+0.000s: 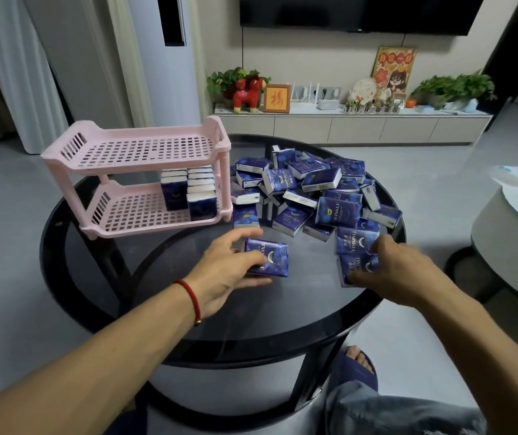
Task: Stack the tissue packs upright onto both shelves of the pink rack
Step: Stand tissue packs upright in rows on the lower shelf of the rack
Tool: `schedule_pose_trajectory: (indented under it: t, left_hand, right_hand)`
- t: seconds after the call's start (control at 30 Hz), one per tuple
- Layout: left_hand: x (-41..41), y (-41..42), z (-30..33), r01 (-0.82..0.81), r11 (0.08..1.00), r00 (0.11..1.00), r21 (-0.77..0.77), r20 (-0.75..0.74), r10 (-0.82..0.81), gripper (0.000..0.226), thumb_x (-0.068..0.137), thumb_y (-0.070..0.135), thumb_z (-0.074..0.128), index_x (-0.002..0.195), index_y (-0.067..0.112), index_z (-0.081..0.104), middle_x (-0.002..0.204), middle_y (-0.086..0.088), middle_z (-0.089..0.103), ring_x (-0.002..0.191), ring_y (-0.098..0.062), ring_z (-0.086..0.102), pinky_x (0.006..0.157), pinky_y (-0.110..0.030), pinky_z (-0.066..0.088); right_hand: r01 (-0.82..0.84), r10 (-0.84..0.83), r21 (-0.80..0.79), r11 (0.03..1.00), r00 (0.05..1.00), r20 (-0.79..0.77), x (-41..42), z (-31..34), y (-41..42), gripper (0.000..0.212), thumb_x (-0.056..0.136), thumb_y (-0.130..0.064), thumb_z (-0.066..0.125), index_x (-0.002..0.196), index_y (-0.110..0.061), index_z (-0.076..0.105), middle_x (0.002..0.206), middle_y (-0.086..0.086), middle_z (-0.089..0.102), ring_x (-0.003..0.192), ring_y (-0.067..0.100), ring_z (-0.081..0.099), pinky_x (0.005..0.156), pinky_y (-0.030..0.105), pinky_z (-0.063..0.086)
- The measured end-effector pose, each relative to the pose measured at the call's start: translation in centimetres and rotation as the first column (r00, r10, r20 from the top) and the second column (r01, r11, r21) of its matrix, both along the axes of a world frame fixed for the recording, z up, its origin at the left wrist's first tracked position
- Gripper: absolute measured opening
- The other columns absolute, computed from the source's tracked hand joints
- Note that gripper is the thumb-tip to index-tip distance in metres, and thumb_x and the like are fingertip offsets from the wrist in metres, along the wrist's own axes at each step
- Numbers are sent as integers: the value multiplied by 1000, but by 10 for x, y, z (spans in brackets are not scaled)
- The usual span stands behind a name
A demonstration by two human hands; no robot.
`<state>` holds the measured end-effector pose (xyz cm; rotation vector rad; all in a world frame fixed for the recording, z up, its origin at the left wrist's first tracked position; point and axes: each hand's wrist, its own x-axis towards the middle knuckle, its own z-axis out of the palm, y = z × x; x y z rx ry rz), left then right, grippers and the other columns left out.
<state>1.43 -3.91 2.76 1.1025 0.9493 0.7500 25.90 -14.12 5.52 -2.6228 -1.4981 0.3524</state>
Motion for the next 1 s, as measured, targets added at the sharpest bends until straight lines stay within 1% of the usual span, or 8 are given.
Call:
schedule_pose_trajectory:
  t: [0.17, 0.3, 0.4, 0.57, 0.67, 0.77, 0.87, 1.0]
  left_hand:
    - [1, -2, -2, -46, 999, 998, 28, -29, 47, 33, 91, -12, 63, 114, 11, 70, 117, -19, 67, 94, -29, 75, 77, -45, 64]
    - [0, -2, 4, -49, 998, 998, -35, 30, 50, 20, 94, 3, 65, 114, 6, 68, 118, -22, 69, 92, -25, 71, 83, -47, 63]
    - [-4, -5, 9, 52, 997, 993, -51, 107, -46, 20, 95, 12, 67, 114, 7, 68, 105, -16, 70, 87, -22, 68, 75, -39, 61]
    - [-20, -1, 6, 32, 999, 990, 26, 135, -35, 38, 86, -9, 70, 121, 5, 63, 117, -17, 70, 94, -23, 71, 75, -39, 62]
    - [-35, 6, 11, -9, 1000, 979, -17, 203, 12, 47, 82, -7, 74, 125, 3, 59, 124, -21, 70, 99, -29, 72, 80, -46, 62]
    - [-58, 15, 18, 13, 977, 995, 215, -96, 8, 48, 77, 2, 82, 120, 12, 62, 123, -13, 71, 111, -27, 70, 95, -47, 58]
    - [-85, 30, 27, 239, 809, 848, 537, -521, 95, 55, 74, 23, 87, 123, 30, 62, 115, 11, 69, 109, -2, 66, 97, -30, 56]
    - [-108, 43, 28, 365, 706, 771, 607, -622, 137, 66, 74, 26, 84, 133, 37, 57, 117, 15, 66, 104, 3, 63, 94, -26, 55]
  right_hand:
    - [-81, 128, 209, 975, 966, -223, -5, 13, 2, 40, 79, -31, 86, 109, -25, 60, 103, 0, 61, 92, 21, 59, 76, 36, 54]
    - [-136, 337, 360, 923, 738, -585, -26, 18, 7, 32, 77, -28, 84, 105, -29, 68, 93, -1, 64, 86, 12, 64, 80, 36, 61]
    - [-231, 437, 419, 878, 741, -510, -49, 21, 19, 34, 77, -33, 82, 107, -32, 67, 97, -1, 65, 92, 17, 67, 80, 38, 62]
    - [-304, 513, 496, 813, 778, -363, -80, 17, 47, 51, 79, -39, 82, 124, -31, 59, 103, -5, 62, 92, 15, 64, 82, 39, 60]
    - [-286, 518, 464, 838, 682, -515, -94, 18, 61, 51, 87, -40, 75, 133, -27, 55, 114, -7, 68, 99, 7, 68, 90, 35, 59]
    - [-347, 589, 491, 799, 617, -522, -107, 23, 72, 42, 88, -27, 77, 127, -25, 61, 104, -5, 72, 92, 7, 70, 83, 29, 60]
    - [-470, 653, 488, 735, 684, -326, -121, 24, 87, 54, 82, -29, 83, 130, -33, 59, 112, -17, 61, 97, 1, 61, 75, 17, 53]
    - [-491, 696, 551, 675, 671, -256, -148, 14, 104, 55, 75, -28, 89, 121, -28, 61, 110, -15, 64, 98, 2, 60, 81, 23, 54]
